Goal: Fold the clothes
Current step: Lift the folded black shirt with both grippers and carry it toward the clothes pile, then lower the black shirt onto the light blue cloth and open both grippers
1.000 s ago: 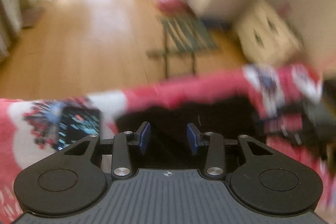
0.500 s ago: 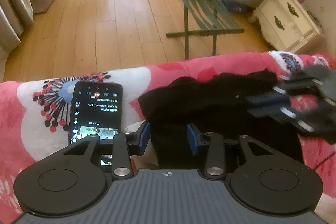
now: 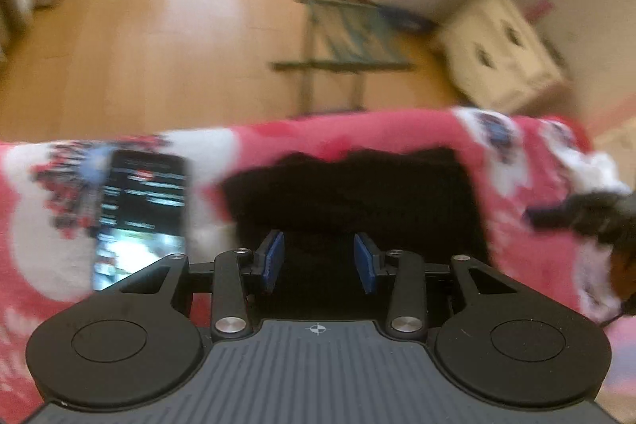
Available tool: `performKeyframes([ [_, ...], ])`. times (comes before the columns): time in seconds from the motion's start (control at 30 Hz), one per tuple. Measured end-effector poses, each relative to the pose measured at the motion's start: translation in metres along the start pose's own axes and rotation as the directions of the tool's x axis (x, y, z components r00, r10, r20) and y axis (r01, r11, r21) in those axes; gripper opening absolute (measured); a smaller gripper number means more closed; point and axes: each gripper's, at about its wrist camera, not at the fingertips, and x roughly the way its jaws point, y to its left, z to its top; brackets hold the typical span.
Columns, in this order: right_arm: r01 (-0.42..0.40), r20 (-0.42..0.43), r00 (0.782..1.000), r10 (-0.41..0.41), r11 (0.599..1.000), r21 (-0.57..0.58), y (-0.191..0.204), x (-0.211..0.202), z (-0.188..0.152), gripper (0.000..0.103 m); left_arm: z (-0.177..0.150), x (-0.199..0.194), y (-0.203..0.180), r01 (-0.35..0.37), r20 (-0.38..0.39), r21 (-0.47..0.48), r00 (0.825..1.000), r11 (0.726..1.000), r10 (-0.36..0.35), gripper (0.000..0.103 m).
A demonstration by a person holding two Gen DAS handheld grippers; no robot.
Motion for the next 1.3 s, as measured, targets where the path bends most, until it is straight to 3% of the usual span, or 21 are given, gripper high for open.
performKeyframes([
  [0.07, -0.004, -0.070, 0.998, 0.004, 1.000, 0.000, 0.008, 0.001, -0.015, 0.012, -0.002, 0.013, -0.011, 0.088, -0.111, 0.018, 0.990, 0.996, -0.085, 0.039],
  [0.1, -0.014, -0.102, 0.995, 0.012, 1.000, -0.012, 0.014, 0.007, -0.022, 0.012, -0.003, 0.024, -0.017, 0.116, -0.187, 0.029, 0.976, 0.993, -0.109, 0.039],
  [0.2, -0.001, -0.155, 0.988, -0.002, 1.000, -0.022, 0.017, 0.036, -0.031, 0.012, -0.014, 0.065, -0.028, 0.080, -0.366, 0.092, 0.930, 0.993, -0.041, 0.039],
  [0.27, 0.114, -0.176, 0.977, -0.124, 0.991, -0.065, 0.005, 0.051, -0.036, 0.006, -0.020, 0.081, -0.030, 0.025, -0.410, 0.154, 0.911, 0.988, 0.041, 0.036],
  [0.3, 0.181, -0.161, 0.969, -0.186, 0.982, -0.051, -0.005, 0.047, -0.035, 0.012, -0.019, 0.084, -0.029, 0.009, -0.414, 0.156, 0.908, 0.988, 0.057, 0.035],
  [0.37, 0.292, -0.108, 0.951, -0.291, 0.956, -0.004, -0.023, 0.030, -0.034, 0.012, -0.012, 0.080, -0.028, -0.025, -0.411, 0.100, 0.909, 0.995, 0.064, 0.038],
  [0.4, 0.294, -0.073, 0.953, -0.293, 0.956, 0.007, -0.025, 0.018, -0.033, 0.012, -0.008, 0.076, -0.029, -0.042, -0.400, 0.083, 0.914, 0.996, 0.072, 0.038],
  [0.5, 0.129, -0.042, 0.990, -0.133, 0.988, -0.086, -0.010, 0.005, -0.032, 0.012, 0.002, 0.072, -0.035, -0.107, -0.378, 0.063, 0.917, 0.992, 0.123, 0.040],
  [0.6, -0.081, -0.093, 0.994, 0.060, 0.968, -0.238, 0.017, 0.021, -0.044, 0.012, 0.006, 0.076, -0.043, -0.210, -0.364, 0.036, 0.908, 0.977, 0.209, 0.040],
  [0.67, -0.141, -0.215, 0.974, 0.077, 0.944, -0.297, 0.016, 0.042, -0.062, 0.013, 0.005, 0.079, -0.047, -0.286, -0.367, -0.012, 0.893, 0.958, 0.262, 0.040],
  [0.73, -0.141, -0.292, 0.955, 0.051, 0.946, -0.292, 0.000, 0.050, -0.076, 0.011, 0.004, 0.069, -0.054, -0.384, -0.346, -0.051, 0.873, 0.922, 0.345, 0.040],
  [0.83, -0.121, -0.313, 0.949, 0.026, 0.950, -0.287, -0.022, 0.020, -0.075, 0.017, 0.001, 0.027, -0.079, -0.484, -0.271, -0.149, 0.858, 0.862, 0.435, 0.040],
  [0.9, -0.115, -0.316, 0.948, 0.017, 0.949, -0.293, -0.035, -0.006, -0.073, 0.017, -0.003, -0.012, -0.107, -0.496, -0.185, -0.235, 0.867, 0.836, 0.462, 0.041],
  [0.97, -0.119, -0.337, 0.941, 0.018, 0.952, -0.282, -0.042, -0.036, -0.068, 0.017, -0.008, -0.047, -0.136, -0.499, -0.113, -0.279, 0.865, 0.820, 0.488, 0.046],
  [1.1, -0.113, -0.381, 0.924, -0.029, 0.931, -0.346, -0.039, -0.073, -0.065, 0.017, -0.030, -0.104, -0.180, -0.516, -0.017, -0.334, 0.840, 0.789, 0.543, 0.051],
  [1.23, -0.129, -0.371, 0.929, -0.014, 0.925, -0.357, -0.031, -0.061, -0.053, 0.017, -0.078, -0.108, -0.205, -0.520, 0.026, -0.367, 0.823, 0.771, 0.567, 0.052],
  [1.3, -0.104, -0.352, 0.935, -0.039, 0.919, -0.380, -0.027, -0.039, -0.047, 0.017, -0.104, -0.095, -0.212, -0.495, 0.052, -0.391, 0.830, 0.776, 0.556, 0.052],
])
